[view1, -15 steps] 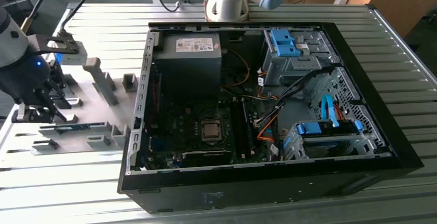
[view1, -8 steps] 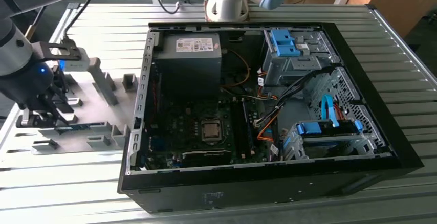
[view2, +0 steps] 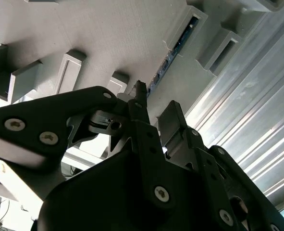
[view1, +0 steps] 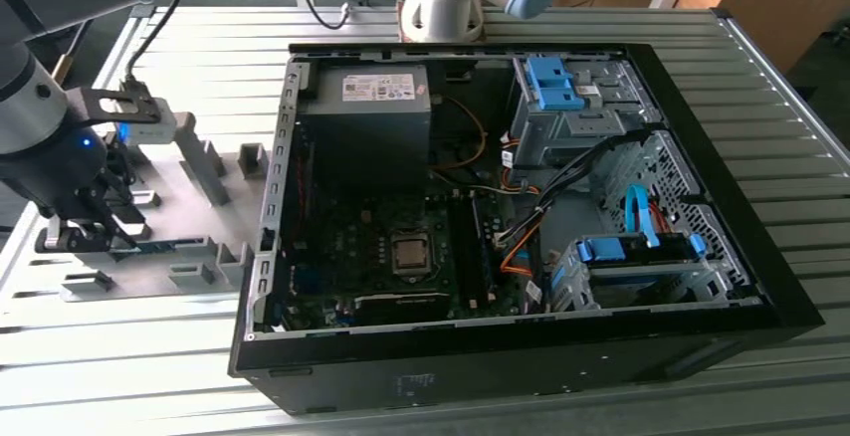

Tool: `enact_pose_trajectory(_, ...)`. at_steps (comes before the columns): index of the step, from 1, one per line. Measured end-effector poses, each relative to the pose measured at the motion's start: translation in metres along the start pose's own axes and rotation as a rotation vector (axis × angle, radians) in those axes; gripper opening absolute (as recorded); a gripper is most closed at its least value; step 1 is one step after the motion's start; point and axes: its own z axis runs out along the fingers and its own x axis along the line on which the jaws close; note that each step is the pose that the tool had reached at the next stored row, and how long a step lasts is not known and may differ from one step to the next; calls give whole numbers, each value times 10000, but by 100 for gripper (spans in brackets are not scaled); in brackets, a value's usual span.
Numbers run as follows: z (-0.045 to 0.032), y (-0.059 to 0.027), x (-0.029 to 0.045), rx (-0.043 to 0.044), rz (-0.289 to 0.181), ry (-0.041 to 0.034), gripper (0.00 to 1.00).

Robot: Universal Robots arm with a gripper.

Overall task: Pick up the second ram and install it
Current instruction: 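Pick up the second ram and move it above second insertion slot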

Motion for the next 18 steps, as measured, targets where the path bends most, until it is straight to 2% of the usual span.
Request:
enact_pose_trajectory(13,133,7,8,57,-3,-1,38)
enact_pose_trajectory(18,143,9,8,78,-5,-3,38)
